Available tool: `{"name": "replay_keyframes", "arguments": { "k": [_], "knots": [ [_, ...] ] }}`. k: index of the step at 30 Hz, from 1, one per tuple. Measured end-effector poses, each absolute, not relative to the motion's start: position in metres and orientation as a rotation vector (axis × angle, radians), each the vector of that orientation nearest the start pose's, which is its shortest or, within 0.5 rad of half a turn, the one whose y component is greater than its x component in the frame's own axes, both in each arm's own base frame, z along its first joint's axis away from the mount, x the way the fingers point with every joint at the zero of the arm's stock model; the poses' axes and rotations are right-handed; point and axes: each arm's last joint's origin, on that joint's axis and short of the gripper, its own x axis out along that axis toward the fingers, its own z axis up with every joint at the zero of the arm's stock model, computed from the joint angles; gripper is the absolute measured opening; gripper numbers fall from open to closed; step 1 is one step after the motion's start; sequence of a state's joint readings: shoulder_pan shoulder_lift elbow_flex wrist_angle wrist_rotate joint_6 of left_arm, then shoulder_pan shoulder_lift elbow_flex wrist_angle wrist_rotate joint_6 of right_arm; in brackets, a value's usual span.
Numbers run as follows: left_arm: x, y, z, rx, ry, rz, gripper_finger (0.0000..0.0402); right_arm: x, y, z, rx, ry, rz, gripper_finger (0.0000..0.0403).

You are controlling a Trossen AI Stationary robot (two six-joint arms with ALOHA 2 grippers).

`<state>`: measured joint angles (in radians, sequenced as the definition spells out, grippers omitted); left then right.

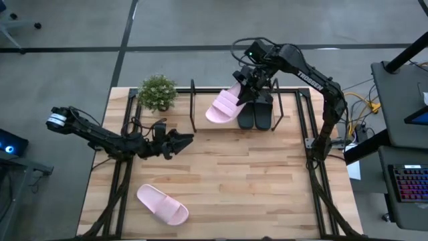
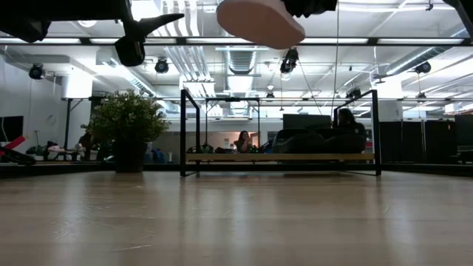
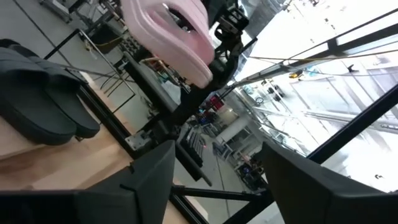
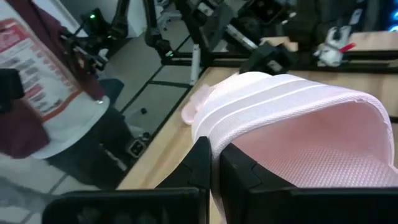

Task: Pick and place slides into the shelf
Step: Put the top pink slipper on the shelf

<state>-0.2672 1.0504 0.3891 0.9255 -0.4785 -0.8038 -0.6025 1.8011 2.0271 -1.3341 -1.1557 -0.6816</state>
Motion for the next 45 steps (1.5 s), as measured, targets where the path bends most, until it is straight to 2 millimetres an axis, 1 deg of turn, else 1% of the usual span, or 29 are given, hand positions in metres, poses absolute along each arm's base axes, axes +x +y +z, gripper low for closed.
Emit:
{"name": "replay_keyframes", "arguments": {
  "k": [6, 13, 17, 25, 30, 34, 37, 42, 45],
  "knots": [
    [0.205, -0.044, 0.255, -0.891, -0.307, 0.03, 0.0228, 0.298, -0.15, 0.411, 0.225, 0.503, 0.732, 0.0008],
    [0.204, -0.047, 0.259, -0.886, -0.294, -0.083, 0.0228, 0.309, -0.115, 0.414, 0.231, 0.533, 0.827, 0.0008],
    [0.204, -0.047, 0.26, -0.889, -0.308, -0.108, 0.0228, 0.315, -0.096, 0.415, 0.219, 0.544, 0.88, 0.0008],
    [0.203, -0.047, 0.263, -0.921, -0.331, -0.13, 0.0228, 0.328, -0.073, 0.418, 0.179, 0.518, 0.936, 0.0008],
    [0.206, -0.047, 0.262, -0.945, -0.322, -0.126, 0.0228, 0.332, -0.07, 0.418, 0.179, 0.513, 0.936, 0.0008],
    [0.218, -0.05, 0.261, -0.96, -0.293, -0.131, 0.0228, 0.335, -0.072, 0.415, 0.183, 0.521, 0.929, 0.0008],
    [0.227, -0.053, 0.265, -0.954, -0.287, -0.158, 0.0228, 0.337, -0.073, 0.412, 0.183, 0.532, 0.922, 0.0008],
    [0.234, -0.053, 0.261, -0.974, -0.257, -0.157, 0.0228, 0.338, -0.073, 0.411, 0.186, 0.536, 0.922, 0.0008],
    [0.239, -0.052, 0.263, -0.978, -0.246, -0.189, 0.0228, 0.338, -0.073, 0.41, 0.196, 0.542, 0.92, 0.0008]
  ]
}}
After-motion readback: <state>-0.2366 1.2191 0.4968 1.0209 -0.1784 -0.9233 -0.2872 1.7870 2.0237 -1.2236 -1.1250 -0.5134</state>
